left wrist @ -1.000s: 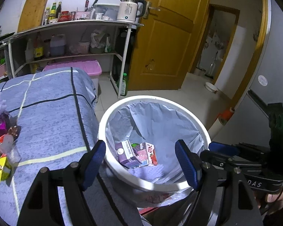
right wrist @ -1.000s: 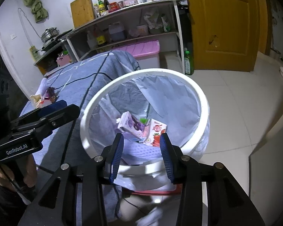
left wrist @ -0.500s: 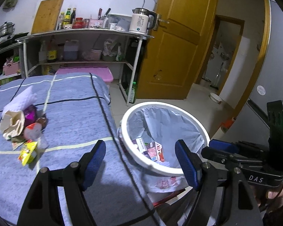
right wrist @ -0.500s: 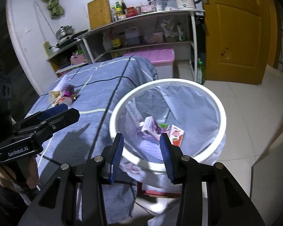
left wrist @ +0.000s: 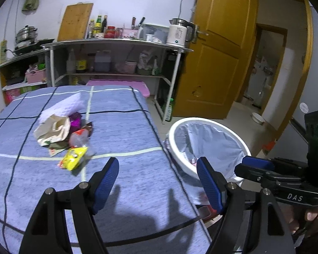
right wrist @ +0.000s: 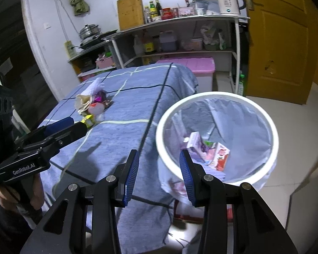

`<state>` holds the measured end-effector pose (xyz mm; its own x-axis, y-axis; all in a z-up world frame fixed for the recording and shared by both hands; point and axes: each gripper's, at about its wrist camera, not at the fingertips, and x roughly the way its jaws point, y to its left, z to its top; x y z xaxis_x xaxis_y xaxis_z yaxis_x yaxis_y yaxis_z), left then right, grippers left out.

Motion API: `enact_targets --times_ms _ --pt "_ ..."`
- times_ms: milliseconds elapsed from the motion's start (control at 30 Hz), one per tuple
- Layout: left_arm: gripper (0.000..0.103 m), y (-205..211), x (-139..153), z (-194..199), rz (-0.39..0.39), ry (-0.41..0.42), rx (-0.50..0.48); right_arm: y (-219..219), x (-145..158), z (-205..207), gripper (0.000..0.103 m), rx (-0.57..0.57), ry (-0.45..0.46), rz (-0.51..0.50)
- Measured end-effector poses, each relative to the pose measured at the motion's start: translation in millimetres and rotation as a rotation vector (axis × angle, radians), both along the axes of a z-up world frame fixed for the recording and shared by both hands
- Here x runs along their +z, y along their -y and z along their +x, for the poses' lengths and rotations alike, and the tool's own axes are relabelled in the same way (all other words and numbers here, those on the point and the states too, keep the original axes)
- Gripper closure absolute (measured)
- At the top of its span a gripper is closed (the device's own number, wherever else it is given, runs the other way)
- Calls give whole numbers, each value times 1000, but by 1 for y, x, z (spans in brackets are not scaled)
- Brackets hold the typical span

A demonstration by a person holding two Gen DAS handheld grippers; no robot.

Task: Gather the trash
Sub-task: 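Move both open tools back toward the remaining trash on the table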

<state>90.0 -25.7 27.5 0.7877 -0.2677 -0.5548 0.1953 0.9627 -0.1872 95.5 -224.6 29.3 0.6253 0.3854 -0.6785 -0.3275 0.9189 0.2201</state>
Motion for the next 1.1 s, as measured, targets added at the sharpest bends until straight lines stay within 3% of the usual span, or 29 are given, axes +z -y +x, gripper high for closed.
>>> enact_targets --times_ms 700,1100 --pt "26 -79 -9 -18 -6 3 209 -59 0 10 62 143 -6 28" --pt "29 -91 -34 18 23 -56 202 -78 -6 29 62 168 -28 19"
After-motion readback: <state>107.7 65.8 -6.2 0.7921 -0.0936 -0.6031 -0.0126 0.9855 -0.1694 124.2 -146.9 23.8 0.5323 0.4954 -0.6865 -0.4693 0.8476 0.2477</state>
